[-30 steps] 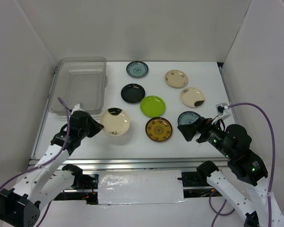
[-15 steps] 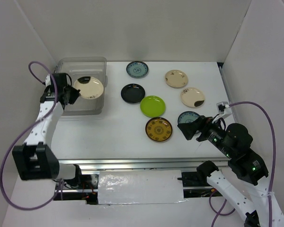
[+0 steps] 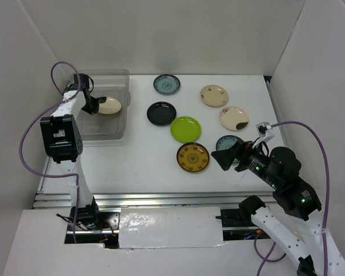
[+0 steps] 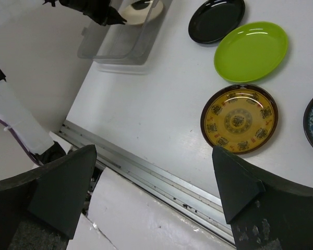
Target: Place the plates into the plastic bin on the countertop
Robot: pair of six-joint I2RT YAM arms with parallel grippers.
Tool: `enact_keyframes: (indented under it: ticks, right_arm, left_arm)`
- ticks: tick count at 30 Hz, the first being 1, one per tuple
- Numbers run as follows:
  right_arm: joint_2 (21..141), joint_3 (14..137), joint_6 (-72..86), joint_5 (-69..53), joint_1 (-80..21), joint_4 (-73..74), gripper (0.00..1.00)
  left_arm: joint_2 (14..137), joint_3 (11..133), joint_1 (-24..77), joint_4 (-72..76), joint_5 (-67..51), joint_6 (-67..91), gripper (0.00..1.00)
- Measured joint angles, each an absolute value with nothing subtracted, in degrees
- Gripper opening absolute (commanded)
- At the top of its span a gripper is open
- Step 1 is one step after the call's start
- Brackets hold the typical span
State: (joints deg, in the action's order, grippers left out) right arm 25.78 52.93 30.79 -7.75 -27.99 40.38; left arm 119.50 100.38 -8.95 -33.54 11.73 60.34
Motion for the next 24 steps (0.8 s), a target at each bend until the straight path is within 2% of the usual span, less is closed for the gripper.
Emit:
enact_keyframes:
  ticks: [2, 3, 6, 10, 13, 19, 22, 24]
  right_arm:
    - [25.7, 52.9, 30.6, -7.7, -28.0, 40.6, 1.0]
    - [25.5, 52.9, 30.5, -7.7, -28.0, 40.8, 1.0]
    - [24.8, 52.9, 30.4, -7.4, -28.0, 41.3, 1.0]
    - [23.9, 53.0, 30.5, -7.2, -28.0, 41.3, 1.0]
    - [23.9, 53.0, 30.6, -7.0, -28.0, 41.4, 1.0]
    - [24.0, 53.0, 30.6, -4.6, -27.9, 41.6, 1.0]
    - [23.9, 53.0, 30.9, -3.7, -27.9, 41.8, 1.0]
    - [23.7, 53.0, 30.9, -3.6, -27.7, 42.2, 1.0]
  left_arm:
    - [120.7, 100.3, -9.1, -35.7, 11.8, 60.3, 0.44]
    - [120.8, 100.3, -9.1, -36.6, 12.1, 60.4, 0.66]
    - [120.0, 100.7, -9.1, -38.7, 13.8, 61.4, 0.99]
    - [115.2, 100.3, -8.3, -41.6, 17.0, 61.6, 0.99]
    - [105.0, 96.6, -4.7, -40.6, 20.3, 59.0, 0.99]
    - [79.6, 77.4, 19.6, -25.8, 14.4, 52.8, 0.99]
    - [74.6, 62.8, 28.3, -17.6, 7.0, 52.9, 0.99]
    - [76.1, 55.7, 32.2, -13.5, 4.0, 52.9, 0.99]
